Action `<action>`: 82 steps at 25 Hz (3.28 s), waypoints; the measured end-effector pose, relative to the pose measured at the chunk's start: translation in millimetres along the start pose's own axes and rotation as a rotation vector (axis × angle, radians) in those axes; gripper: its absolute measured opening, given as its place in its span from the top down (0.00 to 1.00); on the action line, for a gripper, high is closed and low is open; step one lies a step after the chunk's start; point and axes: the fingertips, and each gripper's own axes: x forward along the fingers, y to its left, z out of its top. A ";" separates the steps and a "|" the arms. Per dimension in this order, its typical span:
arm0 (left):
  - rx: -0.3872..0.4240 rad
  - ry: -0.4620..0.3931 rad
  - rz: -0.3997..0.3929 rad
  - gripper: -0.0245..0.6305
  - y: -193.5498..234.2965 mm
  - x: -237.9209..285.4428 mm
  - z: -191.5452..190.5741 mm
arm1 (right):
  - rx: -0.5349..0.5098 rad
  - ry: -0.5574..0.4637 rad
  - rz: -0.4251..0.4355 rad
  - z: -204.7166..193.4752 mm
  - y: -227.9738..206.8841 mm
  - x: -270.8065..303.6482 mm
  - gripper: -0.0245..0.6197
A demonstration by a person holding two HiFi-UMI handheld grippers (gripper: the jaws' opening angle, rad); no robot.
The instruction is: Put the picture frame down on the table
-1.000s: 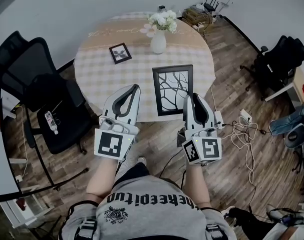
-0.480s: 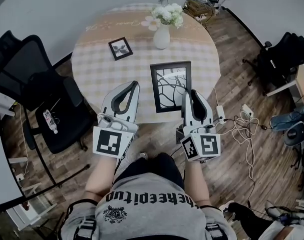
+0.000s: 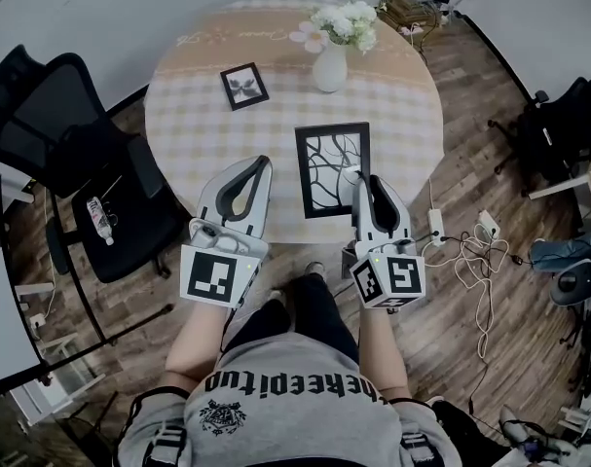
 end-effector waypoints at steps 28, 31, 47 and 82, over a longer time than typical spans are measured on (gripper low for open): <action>-0.019 0.150 0.283 0.94 40.3 14.7 -53.4 | 0.052 0.430 0.181 -163.2 -36.0 80.6 0.86; -0.023 0.165 0.303 0.94 41.7 12.6 -57.5 | 0.055 0.470 0.187 -178.8 -37.3 82.2 0.86; -0.023 0.217 0.386 0.94 49.8 -8.9 -74.6 | 0.050 0.629 0.180 -245.1 -41.5 78.9 0.86; -0.014 0.166 0.202 0.94 31.4 -16.3 -53.4 | -0.054 0.460 0.137 -175.1 -22.0 62.5 0.95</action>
